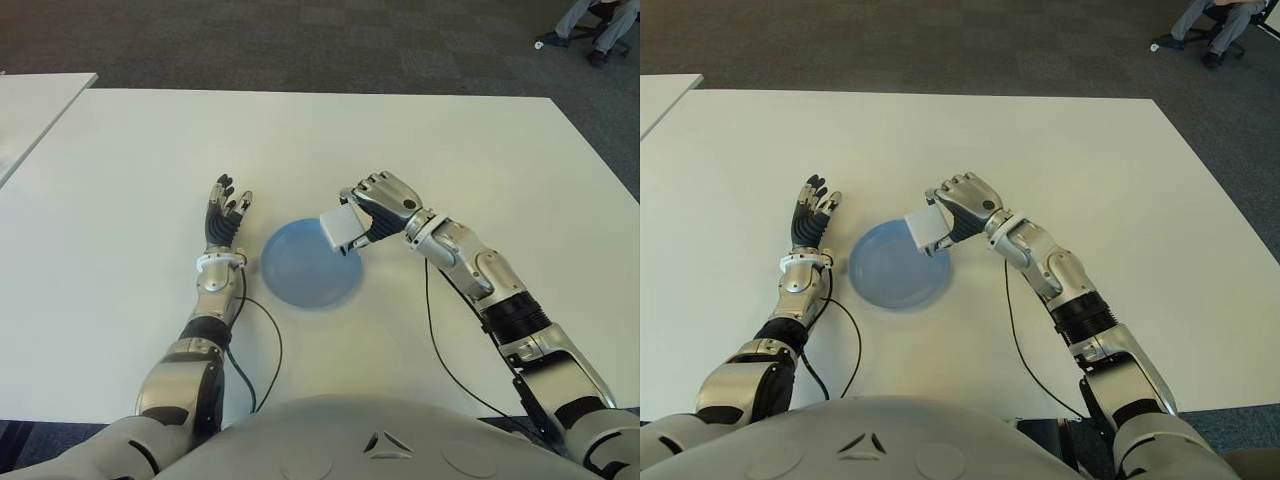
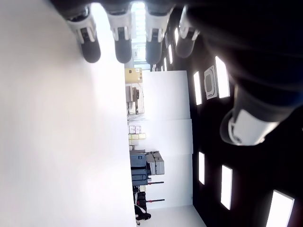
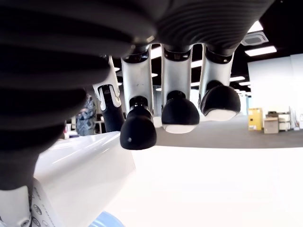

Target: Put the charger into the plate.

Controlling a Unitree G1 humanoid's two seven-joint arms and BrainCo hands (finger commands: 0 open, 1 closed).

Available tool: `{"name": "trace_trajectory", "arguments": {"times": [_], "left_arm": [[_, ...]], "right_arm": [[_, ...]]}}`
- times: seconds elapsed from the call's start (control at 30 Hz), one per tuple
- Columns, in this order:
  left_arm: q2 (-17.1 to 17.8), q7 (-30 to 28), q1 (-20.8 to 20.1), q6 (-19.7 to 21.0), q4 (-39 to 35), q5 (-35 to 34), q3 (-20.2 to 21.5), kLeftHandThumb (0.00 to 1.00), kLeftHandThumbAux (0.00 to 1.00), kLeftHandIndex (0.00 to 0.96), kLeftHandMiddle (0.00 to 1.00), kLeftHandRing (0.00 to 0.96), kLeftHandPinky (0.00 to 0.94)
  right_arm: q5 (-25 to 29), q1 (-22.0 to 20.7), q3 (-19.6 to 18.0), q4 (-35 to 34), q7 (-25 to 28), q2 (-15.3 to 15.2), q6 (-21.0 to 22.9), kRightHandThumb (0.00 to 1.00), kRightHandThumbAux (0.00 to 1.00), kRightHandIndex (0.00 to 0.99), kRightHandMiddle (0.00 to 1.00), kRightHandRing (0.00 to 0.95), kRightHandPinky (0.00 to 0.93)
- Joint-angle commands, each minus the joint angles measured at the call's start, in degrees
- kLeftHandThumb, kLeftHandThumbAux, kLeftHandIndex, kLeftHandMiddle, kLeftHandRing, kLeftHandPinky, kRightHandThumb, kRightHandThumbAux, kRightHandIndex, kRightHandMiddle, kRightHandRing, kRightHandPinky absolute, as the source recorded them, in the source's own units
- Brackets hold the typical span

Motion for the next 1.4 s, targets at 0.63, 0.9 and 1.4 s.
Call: {"name": "trace_trajectory", "arguments": {"times": [0.63, 0.9, 1.4], "left_arm": [[-1.22, -1.20, 5.23, 4.97, 0.35, 1.20, -1.44, 0.000, 0.565, 0.033, 0.086, 0.085, 0.104], [-1.24, -1.41, 5.66, 5.65, -0.71, 1.34, -1.77, 0.000, 0.558, 0.031, 0.087, 0.082, 0.090], [-0.52, -2.39, 6.34, 7.91, -2.66, 1.71, -3.01, 0.000, 0.561, 0.036, 0.092, 0.087, 0.091]], "right_arm": [[6.17, -2.40, 3.76, 6.48, 7.38, 6.00, 1.84, 0.724, 0.709, 0.432, 0.777, 0.773, 0.753], [9.74, -5.60, 5.93, 8.45, 17.50, 2.33, -3.33, 0.463, 0.409, 0.070, 0.224, 0.237, 0.255], [17.46, -3.83, 2.23, 9.56, 14.86, 4.80, -4.23, 0.285, 0.132, 0.000, 0.000, 0.000, 0.000]]}}
